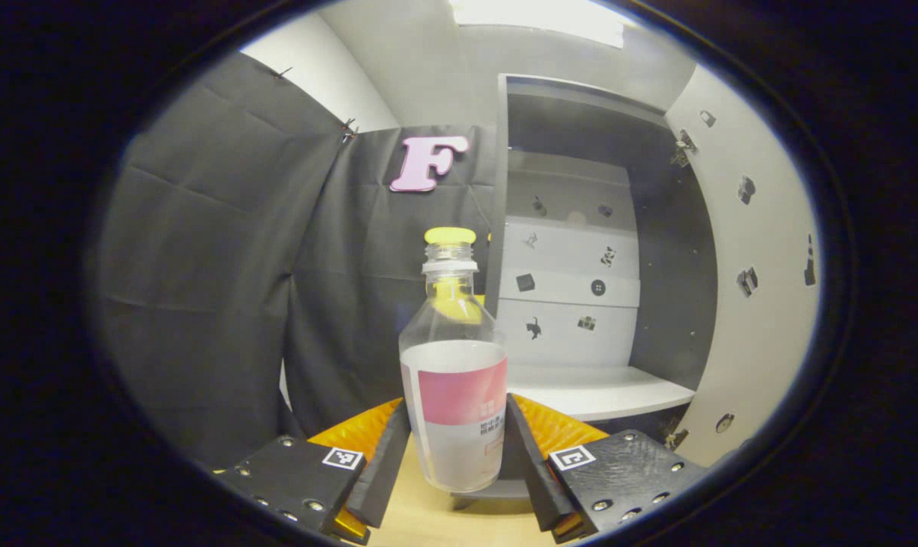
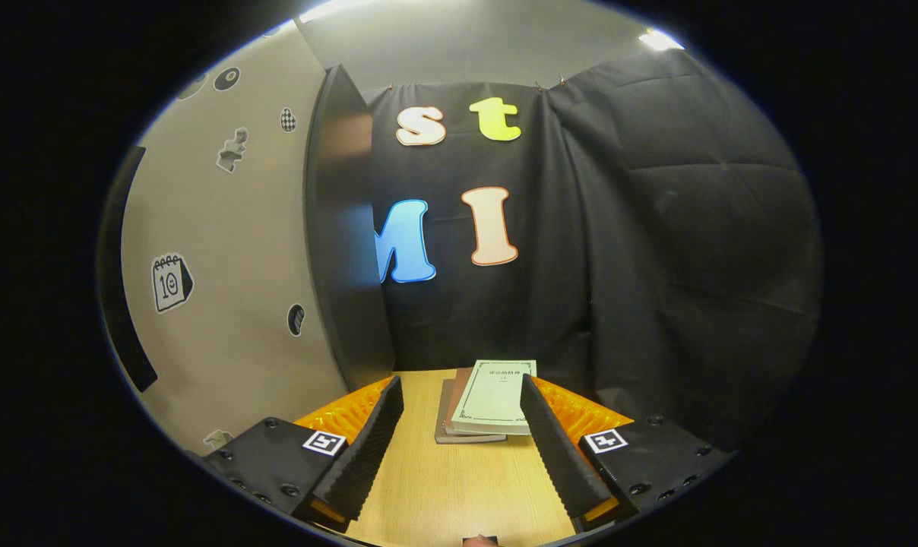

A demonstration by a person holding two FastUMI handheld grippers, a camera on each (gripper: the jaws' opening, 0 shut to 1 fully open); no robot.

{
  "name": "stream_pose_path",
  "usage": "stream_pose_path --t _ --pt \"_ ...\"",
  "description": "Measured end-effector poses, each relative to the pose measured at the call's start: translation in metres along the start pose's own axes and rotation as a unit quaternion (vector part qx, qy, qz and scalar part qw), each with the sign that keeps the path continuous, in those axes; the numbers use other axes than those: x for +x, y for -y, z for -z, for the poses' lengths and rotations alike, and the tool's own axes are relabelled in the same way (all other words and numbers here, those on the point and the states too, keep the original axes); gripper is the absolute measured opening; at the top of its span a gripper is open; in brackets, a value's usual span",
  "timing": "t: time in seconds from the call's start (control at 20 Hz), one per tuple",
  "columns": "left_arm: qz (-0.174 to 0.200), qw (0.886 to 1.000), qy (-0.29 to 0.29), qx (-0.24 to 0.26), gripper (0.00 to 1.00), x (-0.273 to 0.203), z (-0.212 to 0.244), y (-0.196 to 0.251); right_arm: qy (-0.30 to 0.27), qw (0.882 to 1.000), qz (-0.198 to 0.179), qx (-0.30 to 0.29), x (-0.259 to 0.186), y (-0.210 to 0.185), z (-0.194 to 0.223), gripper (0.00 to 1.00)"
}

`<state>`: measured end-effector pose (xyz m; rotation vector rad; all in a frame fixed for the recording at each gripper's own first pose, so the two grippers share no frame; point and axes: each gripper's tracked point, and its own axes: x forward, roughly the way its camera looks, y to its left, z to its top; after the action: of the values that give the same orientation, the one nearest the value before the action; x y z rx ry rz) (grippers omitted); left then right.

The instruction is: Open the cabinet door with the right hand, grasp the bottle in the cabinet with the left hand and place it on the coaster, then close the cabinet door with the right hand.

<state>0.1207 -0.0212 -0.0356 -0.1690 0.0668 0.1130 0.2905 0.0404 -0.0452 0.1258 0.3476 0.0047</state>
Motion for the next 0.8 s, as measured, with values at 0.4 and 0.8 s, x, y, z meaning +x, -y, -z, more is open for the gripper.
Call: stream_pose_path --t 0.4,0.8 --pt "-0.027 0.999 -0.028 -0.016 0.72 -0.046 0.072 -0.044 -0.004 0.999 0.009 0.036 0.003 0.000 0.014 0.98" --pt "-0.043 0.995 -0.092 -0.023 0.72 -0.068 0.176 -0.068 -0.009 0.998 0.035 0.041 -0.004 0.009 0.023 0.98"
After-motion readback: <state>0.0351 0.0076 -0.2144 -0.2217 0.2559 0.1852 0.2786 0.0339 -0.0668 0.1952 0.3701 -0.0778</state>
